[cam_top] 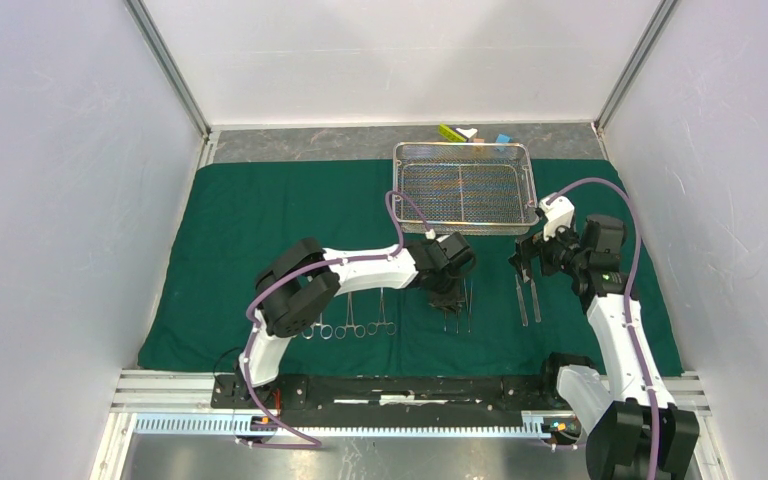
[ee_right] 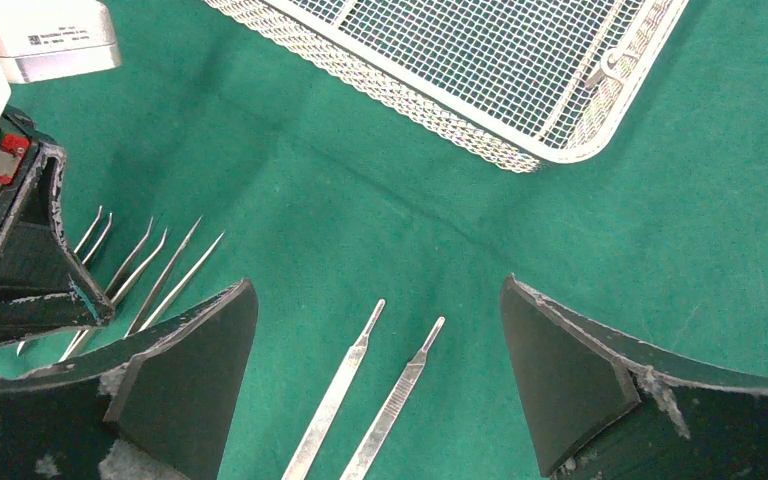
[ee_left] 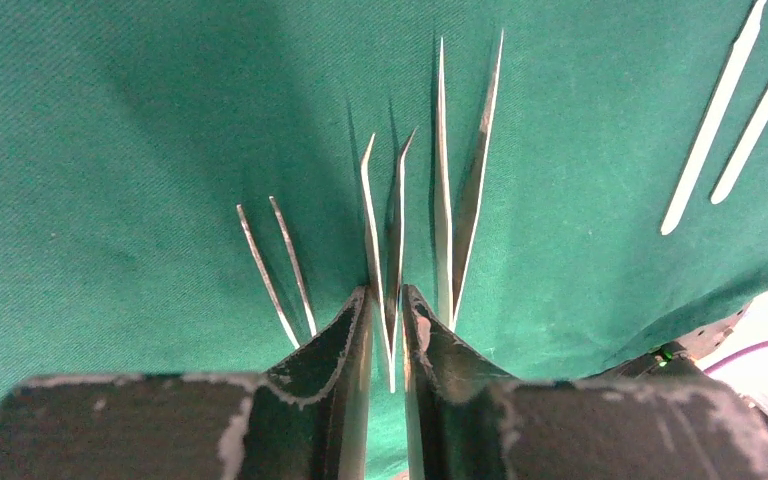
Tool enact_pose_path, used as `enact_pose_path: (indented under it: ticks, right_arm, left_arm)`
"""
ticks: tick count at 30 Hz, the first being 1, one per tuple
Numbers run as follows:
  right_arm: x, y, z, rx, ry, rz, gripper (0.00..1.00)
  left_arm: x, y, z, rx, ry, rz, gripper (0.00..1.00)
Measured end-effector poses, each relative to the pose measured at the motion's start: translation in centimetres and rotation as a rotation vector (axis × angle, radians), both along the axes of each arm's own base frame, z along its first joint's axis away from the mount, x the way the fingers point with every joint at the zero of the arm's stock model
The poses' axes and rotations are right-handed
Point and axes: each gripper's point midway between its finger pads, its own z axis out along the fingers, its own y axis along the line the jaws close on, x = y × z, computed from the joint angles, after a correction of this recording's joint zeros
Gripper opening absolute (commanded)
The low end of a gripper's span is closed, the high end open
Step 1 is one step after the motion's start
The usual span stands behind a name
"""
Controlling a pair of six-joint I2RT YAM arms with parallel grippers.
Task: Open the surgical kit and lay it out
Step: Place the medical item in the surgical kit.
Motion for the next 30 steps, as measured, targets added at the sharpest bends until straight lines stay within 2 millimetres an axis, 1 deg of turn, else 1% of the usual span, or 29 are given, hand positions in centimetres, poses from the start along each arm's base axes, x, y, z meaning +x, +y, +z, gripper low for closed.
enact_pose_path:
  ticks: [9, 13, 22, 30]
  right_arm:
    - [-0.16, 0.02, -0.32, 0.003, 0.007, 0.000, 0.98]
    - [-0.25, 0.02, -0.50, 0.003, 0.011, 0.000, 0.98]
    - [-0.32, -0.01, -0.49, 0.006, 0.009, -0.001, 0.98]
    - [-0.36, 0.08, -0.46, 0.009, 0.007, 0.003, 0.98]
  left_arm:
    - [-0.78, -0.69, 0.03, -0.028, 0.021, -0.011, 0.25]
    - [-0.82, -0.77, -0.06, -0.035, 0.023, -0.009, 0.25]
    - [-0.78, -0.77, -0.09, -0.035, 0.021, -0.008, 0.17]
    - [-0.71, -0.71, -0.13, -0.032, 0.017, -0.006, 0.15]
